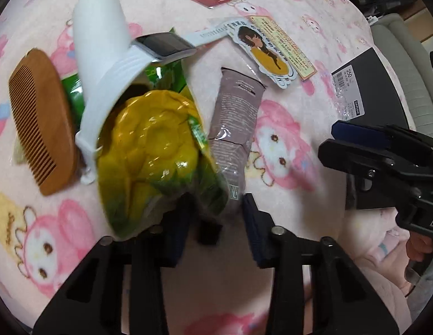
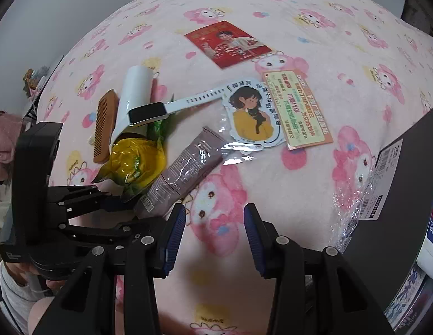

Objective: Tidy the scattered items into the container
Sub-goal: 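Move both tools down to the grey tube beside the corn snack bag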

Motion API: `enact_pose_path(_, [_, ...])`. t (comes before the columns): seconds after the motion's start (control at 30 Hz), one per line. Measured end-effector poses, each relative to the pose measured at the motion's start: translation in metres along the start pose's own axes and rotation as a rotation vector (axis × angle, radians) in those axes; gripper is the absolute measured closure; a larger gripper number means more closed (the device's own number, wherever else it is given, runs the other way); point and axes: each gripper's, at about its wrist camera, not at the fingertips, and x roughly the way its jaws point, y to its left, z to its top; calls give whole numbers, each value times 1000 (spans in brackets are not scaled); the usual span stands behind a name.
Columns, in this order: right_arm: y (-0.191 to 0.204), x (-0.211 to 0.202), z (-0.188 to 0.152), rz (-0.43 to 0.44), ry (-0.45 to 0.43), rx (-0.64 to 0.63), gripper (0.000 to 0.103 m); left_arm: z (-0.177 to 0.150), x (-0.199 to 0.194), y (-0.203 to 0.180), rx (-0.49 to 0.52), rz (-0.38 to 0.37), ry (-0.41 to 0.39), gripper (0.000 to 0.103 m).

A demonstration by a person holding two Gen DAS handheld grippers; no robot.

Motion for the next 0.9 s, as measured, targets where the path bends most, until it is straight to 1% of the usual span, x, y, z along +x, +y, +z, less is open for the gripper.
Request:
enact_pose_path(0.07, [-2, 2, 0, -7, -1, 7, 64, -3, -3, -5, 12, 16, -22, 67])
enact_pose_path(0.1, [-2, 4, 0, -8, -1, 12, 64, -5, -7, -5, 9, 13, -32, 68])
enact_pose_path(0.17, [-2, 4, 1, -8, -5, 18, 64, -10, -18, -4, -1, -12, -44, 68])
enact_pose_path(0.23, [-1, 5, 2, -8, -5, 14, 64, -18, -32, -3, 12, -46, -56, 69])
enact_pose_path(0.3, [4, 6, 2, -16, -8, -10, 64, -26, -39, -1, 27, -54, -54, 69])
enact_pose_path(0.37, [8, 6, 2, -21, -16, -32, 64, -35, -41, 4, 31, -44, -39, 68])
enact_pose_path(0.5, [9, 14, 7, -21, -17, -33, 64, -44, -44, 20, -22, -17, -41, 66])
enact_pose_path(0.6, [11, 23, 13, -27, 2, -37, 64, -48, -55, 27, -74, -39, -79, 68])
enact_pose_path(0.7, [21, 25, 22, -22, -18, -71, 64, -54, -59, 27, -80, -53, -82, 68])
enact_pose_path(0.73, [24, 27, 24, -23, -21, -81, 64, -57, -56, 26, -76, -43, -74, 68])
enact_pose_path(0.83, [29, 45, 31, -47, 6, -98, 64, -60, -46, 33, -81, -8, -49, 69])
enact_pose_path(0.9, [27, 59, 32, -62, 32, -87, 64, -60, -50, 39, -93, 3, -60, 71])
